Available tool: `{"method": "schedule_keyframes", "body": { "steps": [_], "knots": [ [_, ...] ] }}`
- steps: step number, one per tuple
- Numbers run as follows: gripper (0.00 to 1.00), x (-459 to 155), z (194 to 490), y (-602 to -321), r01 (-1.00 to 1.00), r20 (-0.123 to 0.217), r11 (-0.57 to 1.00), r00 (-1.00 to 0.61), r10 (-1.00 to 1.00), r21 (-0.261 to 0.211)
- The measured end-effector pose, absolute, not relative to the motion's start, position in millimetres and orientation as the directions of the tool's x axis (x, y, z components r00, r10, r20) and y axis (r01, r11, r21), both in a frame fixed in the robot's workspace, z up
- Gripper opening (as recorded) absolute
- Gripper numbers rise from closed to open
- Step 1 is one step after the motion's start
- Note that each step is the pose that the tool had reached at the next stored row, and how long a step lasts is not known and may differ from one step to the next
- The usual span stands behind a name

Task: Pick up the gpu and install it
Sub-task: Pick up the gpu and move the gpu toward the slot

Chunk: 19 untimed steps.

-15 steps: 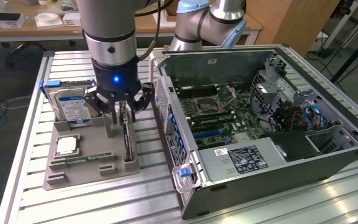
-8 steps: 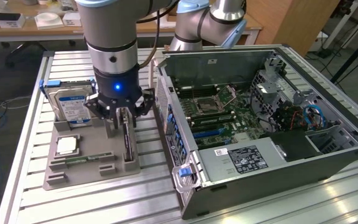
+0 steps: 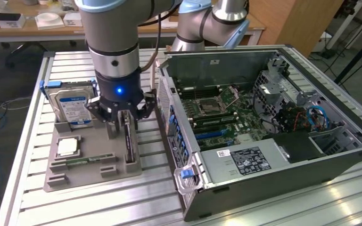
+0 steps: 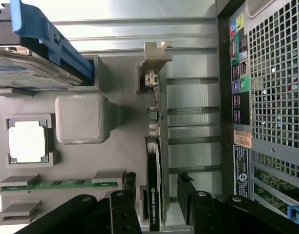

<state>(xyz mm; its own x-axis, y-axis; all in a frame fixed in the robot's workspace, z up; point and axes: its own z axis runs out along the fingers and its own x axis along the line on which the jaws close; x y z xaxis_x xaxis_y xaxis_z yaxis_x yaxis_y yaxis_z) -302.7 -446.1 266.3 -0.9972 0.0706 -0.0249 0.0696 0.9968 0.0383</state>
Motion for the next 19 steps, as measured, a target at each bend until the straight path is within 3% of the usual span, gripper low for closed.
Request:
{"method": "schedule_keyframes", "body": {
  "steps": [19],
  "knots": [
    [0.47, -303.4, 232.6, -446.2, 0.07, -0.025, 0.997, -0.997, 0.071, 0.038]
  ]
}}
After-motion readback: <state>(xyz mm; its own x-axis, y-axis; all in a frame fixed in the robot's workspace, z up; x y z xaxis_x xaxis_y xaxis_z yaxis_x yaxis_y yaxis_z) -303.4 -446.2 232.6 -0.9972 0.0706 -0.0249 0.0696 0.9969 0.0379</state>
